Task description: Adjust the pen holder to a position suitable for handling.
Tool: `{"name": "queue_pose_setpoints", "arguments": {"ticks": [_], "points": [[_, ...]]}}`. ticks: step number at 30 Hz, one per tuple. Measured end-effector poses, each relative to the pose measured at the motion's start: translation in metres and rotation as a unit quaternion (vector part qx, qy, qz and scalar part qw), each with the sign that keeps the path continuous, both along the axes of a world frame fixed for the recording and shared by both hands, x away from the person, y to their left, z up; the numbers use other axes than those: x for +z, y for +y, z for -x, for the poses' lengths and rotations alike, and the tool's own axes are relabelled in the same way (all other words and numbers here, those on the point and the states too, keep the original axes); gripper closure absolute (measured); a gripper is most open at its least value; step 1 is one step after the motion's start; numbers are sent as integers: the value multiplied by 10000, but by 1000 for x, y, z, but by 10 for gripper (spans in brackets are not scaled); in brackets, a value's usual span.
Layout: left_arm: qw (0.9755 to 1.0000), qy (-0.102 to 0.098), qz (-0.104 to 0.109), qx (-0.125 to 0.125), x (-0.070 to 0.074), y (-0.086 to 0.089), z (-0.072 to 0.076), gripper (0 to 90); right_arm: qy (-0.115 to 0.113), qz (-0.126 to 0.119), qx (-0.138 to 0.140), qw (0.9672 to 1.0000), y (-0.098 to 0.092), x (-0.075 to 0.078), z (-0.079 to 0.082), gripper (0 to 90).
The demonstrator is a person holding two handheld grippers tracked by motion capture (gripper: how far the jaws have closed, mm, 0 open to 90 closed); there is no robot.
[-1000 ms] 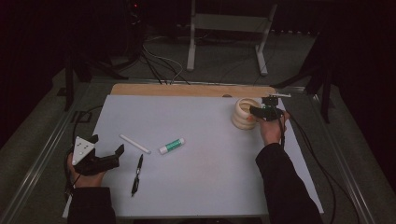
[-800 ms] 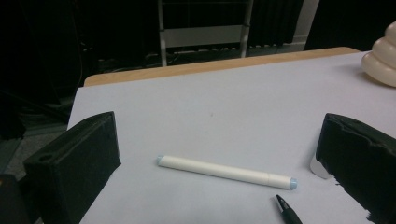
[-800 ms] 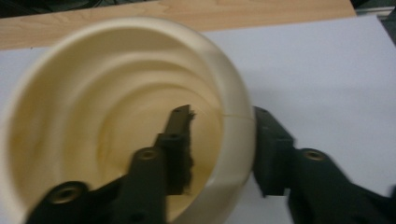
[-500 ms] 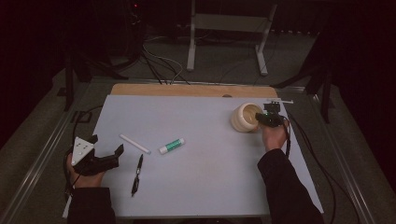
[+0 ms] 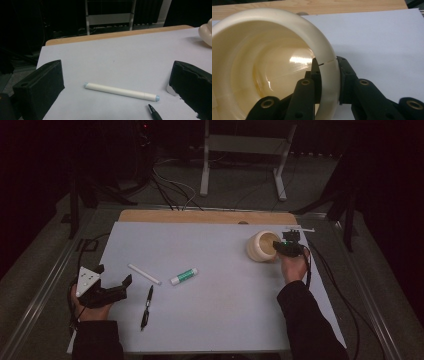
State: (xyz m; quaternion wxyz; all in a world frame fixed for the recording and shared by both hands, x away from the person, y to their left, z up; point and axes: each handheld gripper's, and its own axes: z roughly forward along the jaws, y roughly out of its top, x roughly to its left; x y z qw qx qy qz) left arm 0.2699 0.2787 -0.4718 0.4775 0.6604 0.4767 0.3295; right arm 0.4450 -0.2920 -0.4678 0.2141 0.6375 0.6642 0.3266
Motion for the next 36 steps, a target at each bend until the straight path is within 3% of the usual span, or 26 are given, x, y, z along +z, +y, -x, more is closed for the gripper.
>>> {"name": "queue_pose_setpoints", "arguments": {"ticks": [13,23,31,36], "points": [[10000,1,4,11,0,0,0,0,-84,48,654,9978,22,17,13,792],[10000,15,-6,-4,0,0,0,0,-128,132,1262,9918,49,27,26,792],[10000,22,-7,-5,-1,0,0,0,-71,242,1855,9823,75,30,37,792],[10000,27,-14,-12,0,0,0,0,-83,363,2304,9724,93,32,47,792]]}}
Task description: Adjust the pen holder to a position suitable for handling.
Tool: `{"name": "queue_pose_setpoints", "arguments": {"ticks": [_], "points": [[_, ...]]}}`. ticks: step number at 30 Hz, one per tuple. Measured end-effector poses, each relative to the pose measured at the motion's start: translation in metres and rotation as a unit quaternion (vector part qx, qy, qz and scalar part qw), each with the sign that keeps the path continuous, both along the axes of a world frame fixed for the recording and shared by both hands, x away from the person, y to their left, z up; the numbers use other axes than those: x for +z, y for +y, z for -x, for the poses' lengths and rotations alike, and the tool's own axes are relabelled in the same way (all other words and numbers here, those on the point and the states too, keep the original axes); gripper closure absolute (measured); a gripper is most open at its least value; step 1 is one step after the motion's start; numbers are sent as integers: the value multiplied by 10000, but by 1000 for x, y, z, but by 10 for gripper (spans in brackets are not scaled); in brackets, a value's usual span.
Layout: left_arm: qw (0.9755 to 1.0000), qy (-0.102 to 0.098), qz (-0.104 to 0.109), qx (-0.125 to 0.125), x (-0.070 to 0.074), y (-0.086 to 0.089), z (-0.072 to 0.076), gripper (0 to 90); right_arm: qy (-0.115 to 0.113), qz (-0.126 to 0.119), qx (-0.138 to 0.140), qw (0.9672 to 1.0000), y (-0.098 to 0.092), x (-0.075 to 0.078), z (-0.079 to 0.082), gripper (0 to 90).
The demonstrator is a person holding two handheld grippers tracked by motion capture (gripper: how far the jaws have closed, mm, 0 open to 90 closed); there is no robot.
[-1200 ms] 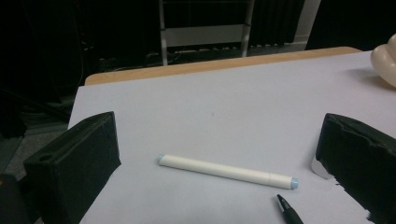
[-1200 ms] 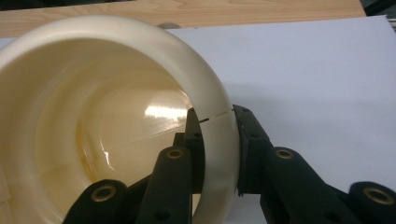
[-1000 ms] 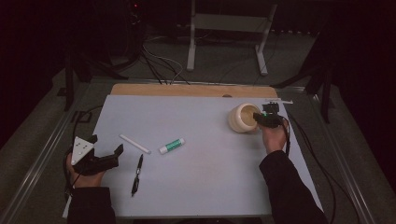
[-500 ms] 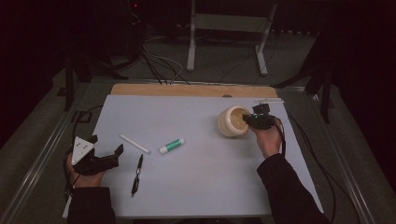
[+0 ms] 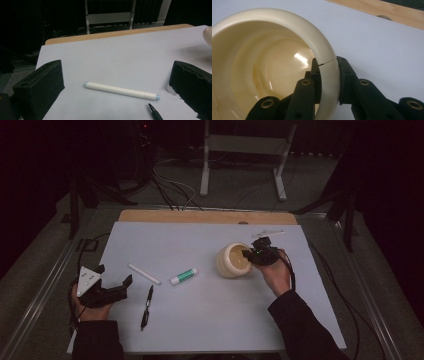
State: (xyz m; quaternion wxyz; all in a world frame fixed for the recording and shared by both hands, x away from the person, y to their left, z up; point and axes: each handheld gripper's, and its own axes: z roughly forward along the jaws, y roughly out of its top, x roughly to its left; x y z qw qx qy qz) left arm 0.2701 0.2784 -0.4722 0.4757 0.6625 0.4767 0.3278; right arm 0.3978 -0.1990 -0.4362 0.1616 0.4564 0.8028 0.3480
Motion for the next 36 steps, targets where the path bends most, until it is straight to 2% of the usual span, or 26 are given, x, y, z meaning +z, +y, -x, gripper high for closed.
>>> {"name": "queue_pose_setpoints", "arguments": {"ticks": [7,12,17,21,25,31,33,36], "points": [[10000,2,-1,-3,0,0,0,0,68,140,632,9979,26,0,15,792],[10000,3,1,-3,0,0,0,0,126,268,1049,9940,46,1,27,792],[10000,-4,11,0,0,0,0,0,239,458,1313,9900,63,-3,34,792],[10000,-9,26,7,0,1,0,0,380,615,1437,9870,71,-8,36,792],[10000,-1,17,2,-1,0,0,0,491,765,1447,9853,75,-12,36,791],[10000,9,4,-3,-1,0,-1,0,543,698,1418,9859,76,-14,33,770],[10000,12,0,-1,-1,0,-1,0,570,558,1437,9864,77,-15,31,718],[10000,9,5,2,-1,0,-1,0,524,382,1472,9870,80,-16,30,577]]}}
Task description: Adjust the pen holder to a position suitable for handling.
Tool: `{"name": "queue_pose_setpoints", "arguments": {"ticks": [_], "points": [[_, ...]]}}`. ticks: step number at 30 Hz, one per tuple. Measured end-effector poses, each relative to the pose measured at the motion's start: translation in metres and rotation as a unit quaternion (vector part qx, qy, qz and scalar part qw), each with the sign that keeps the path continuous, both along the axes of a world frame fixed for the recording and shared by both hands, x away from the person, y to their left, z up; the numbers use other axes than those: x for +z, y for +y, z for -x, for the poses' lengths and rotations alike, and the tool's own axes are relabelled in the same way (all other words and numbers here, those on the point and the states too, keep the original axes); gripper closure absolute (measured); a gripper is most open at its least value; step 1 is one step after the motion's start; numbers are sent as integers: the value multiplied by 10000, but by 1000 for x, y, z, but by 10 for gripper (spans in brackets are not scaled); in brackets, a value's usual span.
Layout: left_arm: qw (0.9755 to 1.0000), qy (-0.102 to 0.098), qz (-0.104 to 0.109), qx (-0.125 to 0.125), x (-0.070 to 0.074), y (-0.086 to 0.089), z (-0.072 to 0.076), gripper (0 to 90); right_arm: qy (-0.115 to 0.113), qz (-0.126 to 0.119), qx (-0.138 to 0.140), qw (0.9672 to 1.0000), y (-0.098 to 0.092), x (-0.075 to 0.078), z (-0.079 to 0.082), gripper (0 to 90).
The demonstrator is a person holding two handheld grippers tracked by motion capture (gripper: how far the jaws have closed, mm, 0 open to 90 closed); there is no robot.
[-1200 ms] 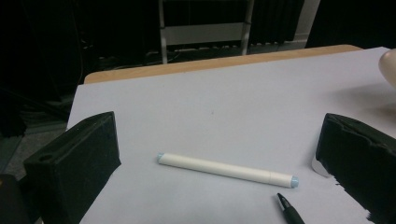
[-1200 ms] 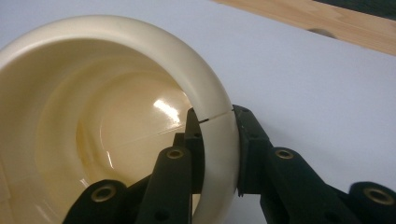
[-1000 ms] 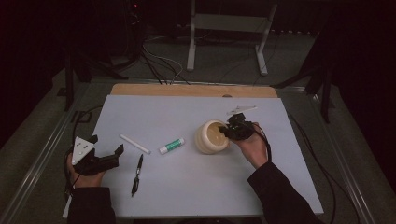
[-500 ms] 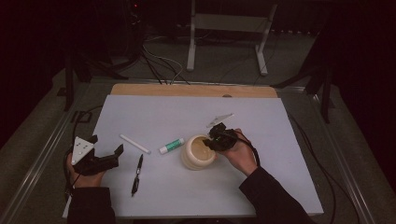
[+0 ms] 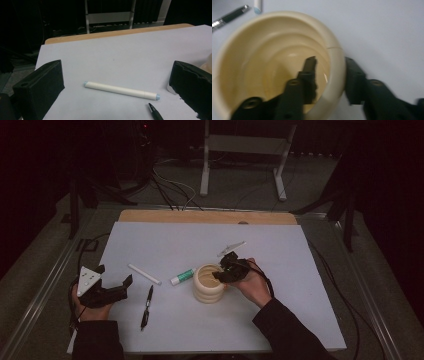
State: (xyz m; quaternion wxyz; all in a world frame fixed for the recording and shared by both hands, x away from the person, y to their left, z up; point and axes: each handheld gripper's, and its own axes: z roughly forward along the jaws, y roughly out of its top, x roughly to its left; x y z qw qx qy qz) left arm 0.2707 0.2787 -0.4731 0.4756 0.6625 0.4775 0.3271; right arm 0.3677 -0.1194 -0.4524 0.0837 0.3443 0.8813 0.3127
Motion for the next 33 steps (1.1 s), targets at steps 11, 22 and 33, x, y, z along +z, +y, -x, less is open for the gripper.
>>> {"name": "queue_pose_setpoints", "arguments": {"ticks": [11,22,33], "points": [[10000,-4,3,15,0,0,0,0,-570,-596,-82,9966,0,6,4,42],[10000,1,-2,38,0,1,1,0,-1369,-1097,-589,9827,-35,23,13,0],[10000,14,-50,46,0,2,2,0,-1952,-974,-1142,9692,-82,16,32,0]]}}
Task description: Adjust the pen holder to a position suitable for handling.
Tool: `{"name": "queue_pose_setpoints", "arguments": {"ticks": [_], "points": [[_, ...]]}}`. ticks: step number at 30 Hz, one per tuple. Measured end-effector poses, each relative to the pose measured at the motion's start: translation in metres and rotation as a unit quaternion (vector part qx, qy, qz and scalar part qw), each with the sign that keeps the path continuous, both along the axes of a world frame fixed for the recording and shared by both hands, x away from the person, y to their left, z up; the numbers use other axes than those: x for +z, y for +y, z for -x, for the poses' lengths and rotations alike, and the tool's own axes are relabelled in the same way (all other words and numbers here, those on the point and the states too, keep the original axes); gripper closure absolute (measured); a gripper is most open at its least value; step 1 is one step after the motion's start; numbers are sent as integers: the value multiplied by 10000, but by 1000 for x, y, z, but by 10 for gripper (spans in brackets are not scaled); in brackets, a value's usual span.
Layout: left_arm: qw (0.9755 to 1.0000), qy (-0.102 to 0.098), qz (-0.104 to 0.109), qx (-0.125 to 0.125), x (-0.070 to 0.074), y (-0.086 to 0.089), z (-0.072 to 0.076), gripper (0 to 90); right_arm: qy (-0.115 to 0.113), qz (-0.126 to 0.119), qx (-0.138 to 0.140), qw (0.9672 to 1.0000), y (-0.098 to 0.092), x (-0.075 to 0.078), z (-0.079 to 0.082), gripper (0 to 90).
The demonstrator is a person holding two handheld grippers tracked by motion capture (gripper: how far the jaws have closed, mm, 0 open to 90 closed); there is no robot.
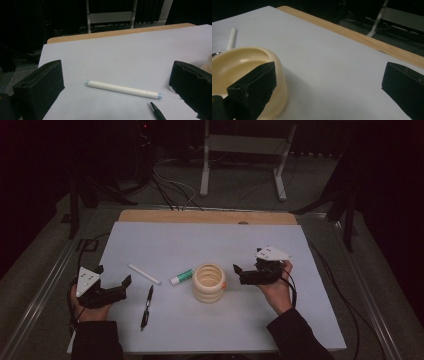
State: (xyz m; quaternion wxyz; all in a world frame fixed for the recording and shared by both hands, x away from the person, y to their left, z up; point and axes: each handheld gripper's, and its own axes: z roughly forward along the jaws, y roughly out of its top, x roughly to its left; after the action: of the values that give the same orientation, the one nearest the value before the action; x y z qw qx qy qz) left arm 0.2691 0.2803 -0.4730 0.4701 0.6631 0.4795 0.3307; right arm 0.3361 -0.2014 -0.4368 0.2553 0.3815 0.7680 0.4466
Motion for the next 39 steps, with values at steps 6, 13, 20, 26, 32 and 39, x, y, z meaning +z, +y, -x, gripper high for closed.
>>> {"name": "queue_pose_setpoints", "arguments": {"ticks": [6,13,20,26,32,39], "points": [[10000,14,-36,-11,0,-1,0,0,-67,-226,-279,9993,-28,-11,9,0],[10000,33,-66,18,2,2,0,0,-82,-216,-535,9983,-52,-21,17,0],[10000,57,-73,0,2,1,0,0,-7,-213,-795,9966,-75,-34,26,0],[9999,104,-85,16,1,2,-1,0,3,-365,-1082,9935,-94,-39,34,0],[9998,158,-115,33,1,1,-2,0,43,-500,-1262,9907,-104,-43,40,0],[9997,182,-160,27,2,-2,-2,0,-84,-439,-1257,9911,-102,-44,39,0]]}}
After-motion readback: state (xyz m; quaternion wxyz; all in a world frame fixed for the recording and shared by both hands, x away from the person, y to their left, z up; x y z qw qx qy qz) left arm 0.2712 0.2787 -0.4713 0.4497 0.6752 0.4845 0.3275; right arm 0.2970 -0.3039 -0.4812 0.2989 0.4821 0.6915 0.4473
